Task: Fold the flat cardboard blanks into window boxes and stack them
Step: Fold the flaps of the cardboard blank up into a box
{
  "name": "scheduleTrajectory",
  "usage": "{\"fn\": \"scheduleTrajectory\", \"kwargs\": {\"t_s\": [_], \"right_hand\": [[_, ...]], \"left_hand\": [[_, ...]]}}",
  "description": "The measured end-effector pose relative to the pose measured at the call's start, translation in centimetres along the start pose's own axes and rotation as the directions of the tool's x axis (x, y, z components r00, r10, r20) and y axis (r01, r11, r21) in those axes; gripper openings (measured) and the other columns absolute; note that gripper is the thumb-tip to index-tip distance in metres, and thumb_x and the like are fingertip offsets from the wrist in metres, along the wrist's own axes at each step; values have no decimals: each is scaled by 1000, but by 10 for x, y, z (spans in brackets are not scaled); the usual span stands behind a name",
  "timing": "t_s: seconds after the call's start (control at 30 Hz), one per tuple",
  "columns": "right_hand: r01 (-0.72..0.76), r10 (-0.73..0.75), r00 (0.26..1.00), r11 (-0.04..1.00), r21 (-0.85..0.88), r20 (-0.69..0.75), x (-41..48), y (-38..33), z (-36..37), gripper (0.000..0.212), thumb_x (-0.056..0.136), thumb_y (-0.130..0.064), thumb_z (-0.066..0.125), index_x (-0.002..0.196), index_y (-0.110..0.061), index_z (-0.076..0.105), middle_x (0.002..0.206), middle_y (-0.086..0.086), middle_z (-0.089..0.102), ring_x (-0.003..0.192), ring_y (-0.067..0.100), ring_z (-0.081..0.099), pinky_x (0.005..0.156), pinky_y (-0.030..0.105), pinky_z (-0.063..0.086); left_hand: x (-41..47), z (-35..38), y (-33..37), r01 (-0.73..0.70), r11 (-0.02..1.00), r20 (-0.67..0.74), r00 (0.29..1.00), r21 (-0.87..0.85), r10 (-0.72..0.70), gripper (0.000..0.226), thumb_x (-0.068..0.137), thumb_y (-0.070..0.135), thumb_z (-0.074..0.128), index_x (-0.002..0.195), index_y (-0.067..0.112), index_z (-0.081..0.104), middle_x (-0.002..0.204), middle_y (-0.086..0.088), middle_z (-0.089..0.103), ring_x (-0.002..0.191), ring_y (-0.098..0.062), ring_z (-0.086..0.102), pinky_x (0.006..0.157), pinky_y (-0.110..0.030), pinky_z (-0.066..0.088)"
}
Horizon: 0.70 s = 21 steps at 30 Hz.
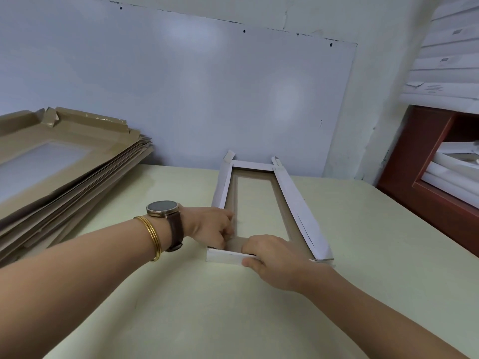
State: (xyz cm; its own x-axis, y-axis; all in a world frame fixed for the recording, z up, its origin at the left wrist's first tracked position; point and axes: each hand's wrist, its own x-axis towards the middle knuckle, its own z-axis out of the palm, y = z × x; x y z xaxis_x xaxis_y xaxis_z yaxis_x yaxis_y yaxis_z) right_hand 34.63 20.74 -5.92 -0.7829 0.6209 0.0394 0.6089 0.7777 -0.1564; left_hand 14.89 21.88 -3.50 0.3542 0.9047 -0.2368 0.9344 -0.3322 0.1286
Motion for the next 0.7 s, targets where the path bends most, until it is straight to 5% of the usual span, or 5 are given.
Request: {"fn": "scheduleTrajectory", "kwargs": {"t_s": [0.1, 0.23, 0.37, 0.47, 0.7], "right_hand": [[-23, 22, 1000, 1000, 6, 22, 0, -1, 0, 22, 98, -28, 44, 86, -11, 51, 94, 4, 55, 88, 26, 50, 70, 36, 41], [-24, 24, 999, 1000, 8, 24, 0, -1, -1, 24, 98, -28, 44, 86, -8, 52, 94, 5, 56, 88, 28, 51, 73, 37, 43], [-17, 16, 1000, 1000, 9, 21, 1, 1, 1, 26, 98, -28, 45, 86, -7, 54, 94, 5, 56, 88, 28, 52, 73, 38, 45], [-14, 14, 1000, 1000, 4, 15, 3, 3, 3, 23, 97, -29, 45, 87, -10, 55, 95, 3, 57, 90, 27, 52, 67, 34, 42], [24, -23, 1000, 999, 38, -20, 1, 0, 1, 35, 97, -27, 47, 87, -56, 30, 81, -10, 47, 81, 20, 46, 52, 24, 22]], "left_hand": [[0, -2, -3, 27, 1000, 0, 1000, -4, -27, 17, 78, 8, 61, 66, 16, 54, 84, 7, 40, 62, -6, 42, 64, -23, 42], [1, -3, -5, 67, 997, -9, 998, -31, -67, 5, 70, 3, 63, 74, 6, 65, 100, -17, 61, 71, -17, 51, 66, -31, 48], [-1, -2, -5, 93, 989, -66, 993, -113, -101, 14, 69, 2, 66, 70, 14, 59, 102, -7, 50, 89, -27, 59, 74, -33, 54], [-2, -2, -2, 113, 986, -66, 990, -121, -121, 18, 75, 10, 68, 67, 19, 55, 97, -6, 55, 81, -22, 57, 67, -28, 50], [-14, -5, 14, 175, 926, 195, 974, -335, -114, 38, 71, 54, 67, 64, 18, 56, 63, 7, 47, 64, -13, 45, 63, -25, 33]]}}
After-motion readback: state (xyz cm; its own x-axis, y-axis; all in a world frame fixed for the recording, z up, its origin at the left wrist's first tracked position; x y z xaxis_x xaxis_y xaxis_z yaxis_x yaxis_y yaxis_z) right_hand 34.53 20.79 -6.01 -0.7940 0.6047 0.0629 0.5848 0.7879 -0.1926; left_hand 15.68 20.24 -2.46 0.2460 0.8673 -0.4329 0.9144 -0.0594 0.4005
